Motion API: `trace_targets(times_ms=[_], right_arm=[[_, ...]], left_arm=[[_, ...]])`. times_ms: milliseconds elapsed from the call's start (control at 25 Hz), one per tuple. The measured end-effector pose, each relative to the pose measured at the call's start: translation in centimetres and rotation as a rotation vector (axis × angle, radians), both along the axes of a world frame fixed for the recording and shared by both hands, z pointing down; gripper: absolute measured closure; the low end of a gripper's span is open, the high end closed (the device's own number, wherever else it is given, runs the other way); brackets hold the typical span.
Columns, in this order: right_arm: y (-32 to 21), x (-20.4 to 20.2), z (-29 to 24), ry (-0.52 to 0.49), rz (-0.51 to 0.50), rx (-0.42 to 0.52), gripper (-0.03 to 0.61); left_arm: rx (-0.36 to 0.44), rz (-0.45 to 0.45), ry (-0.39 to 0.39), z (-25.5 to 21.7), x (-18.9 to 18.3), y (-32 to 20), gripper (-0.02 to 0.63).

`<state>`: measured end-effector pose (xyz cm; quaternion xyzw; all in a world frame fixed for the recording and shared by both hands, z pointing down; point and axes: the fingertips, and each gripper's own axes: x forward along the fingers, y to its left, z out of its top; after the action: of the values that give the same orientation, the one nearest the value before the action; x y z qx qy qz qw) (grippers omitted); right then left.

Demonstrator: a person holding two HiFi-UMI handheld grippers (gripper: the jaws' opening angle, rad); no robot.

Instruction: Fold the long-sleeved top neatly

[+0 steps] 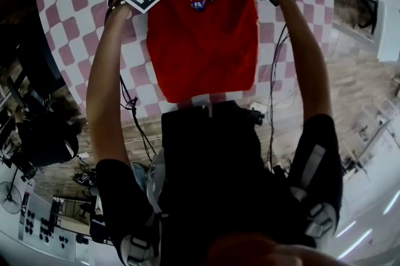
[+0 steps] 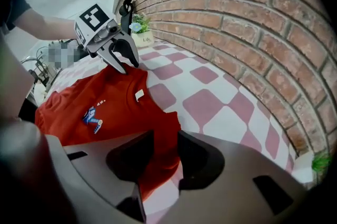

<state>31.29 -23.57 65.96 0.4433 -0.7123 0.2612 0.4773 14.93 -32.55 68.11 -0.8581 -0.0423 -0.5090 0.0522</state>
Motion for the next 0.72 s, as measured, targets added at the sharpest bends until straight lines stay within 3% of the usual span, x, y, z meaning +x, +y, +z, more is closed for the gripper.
trace_targets(times_ms=[360, 560, 720], right_arm=[[0.3, 0.1, 1.5, 0.065, -0.04, -0.041, 0.455], [0.7, -0.1, 1.8, 0.082, -0.057, -0.052, 0.517], [0.7, -0.1, 1.8, 0.105, -0.082, -0.035, 0.547]], left_arm=[[-0.011, 0.008, 0.0, 0.6, 0.3, 0.3, 0.478], [0.006, 0.053, -0.014, 1.0, 0.2, 1.4, 0.572], [0.066, 0.065, -0.027, 0.9, 0.0, 1.3, 0.588]])
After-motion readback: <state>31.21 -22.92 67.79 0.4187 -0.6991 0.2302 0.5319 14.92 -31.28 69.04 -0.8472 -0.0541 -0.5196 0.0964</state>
